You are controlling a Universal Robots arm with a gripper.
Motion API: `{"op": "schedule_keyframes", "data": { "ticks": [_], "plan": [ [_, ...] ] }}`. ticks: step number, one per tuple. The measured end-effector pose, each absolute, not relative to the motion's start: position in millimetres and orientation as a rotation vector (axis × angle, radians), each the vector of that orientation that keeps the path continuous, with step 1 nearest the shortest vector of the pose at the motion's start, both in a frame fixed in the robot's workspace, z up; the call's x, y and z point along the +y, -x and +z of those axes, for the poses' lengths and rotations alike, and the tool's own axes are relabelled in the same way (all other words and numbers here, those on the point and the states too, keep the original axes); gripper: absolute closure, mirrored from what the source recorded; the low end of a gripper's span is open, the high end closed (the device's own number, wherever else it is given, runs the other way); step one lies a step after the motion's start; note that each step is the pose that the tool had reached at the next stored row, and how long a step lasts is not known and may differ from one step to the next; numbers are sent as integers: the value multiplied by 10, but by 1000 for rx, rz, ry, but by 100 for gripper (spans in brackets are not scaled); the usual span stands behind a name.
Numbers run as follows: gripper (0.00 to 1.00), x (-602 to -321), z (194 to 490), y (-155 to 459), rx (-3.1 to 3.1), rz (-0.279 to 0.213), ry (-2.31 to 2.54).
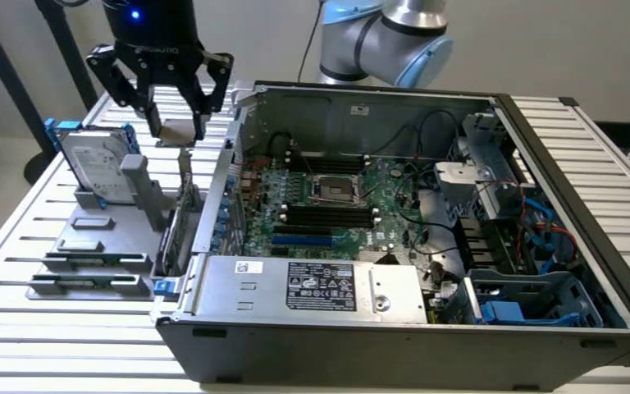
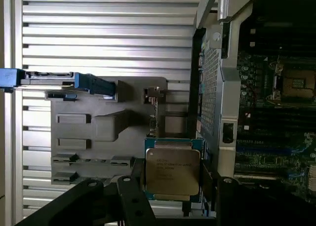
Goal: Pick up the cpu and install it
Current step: 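Pick up the cpu and move it towards the insertion slot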
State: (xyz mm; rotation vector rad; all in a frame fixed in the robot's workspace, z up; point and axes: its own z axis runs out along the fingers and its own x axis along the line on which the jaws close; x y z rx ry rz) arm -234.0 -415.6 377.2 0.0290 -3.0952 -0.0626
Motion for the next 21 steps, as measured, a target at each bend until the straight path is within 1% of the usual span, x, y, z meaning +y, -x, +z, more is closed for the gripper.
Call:
{"op": "schedule_keyframes", "data": {
  "ticks": [11, 15, 21],
  "plan": [
    [45, -4156, 3784, 1840, -3094, -126, -31],
    [45, -4156, 3784, 1657, -3093, -136, -31],
    [45, -4156, 3757, 1383, -3092, -138, -31]
  ]
}}
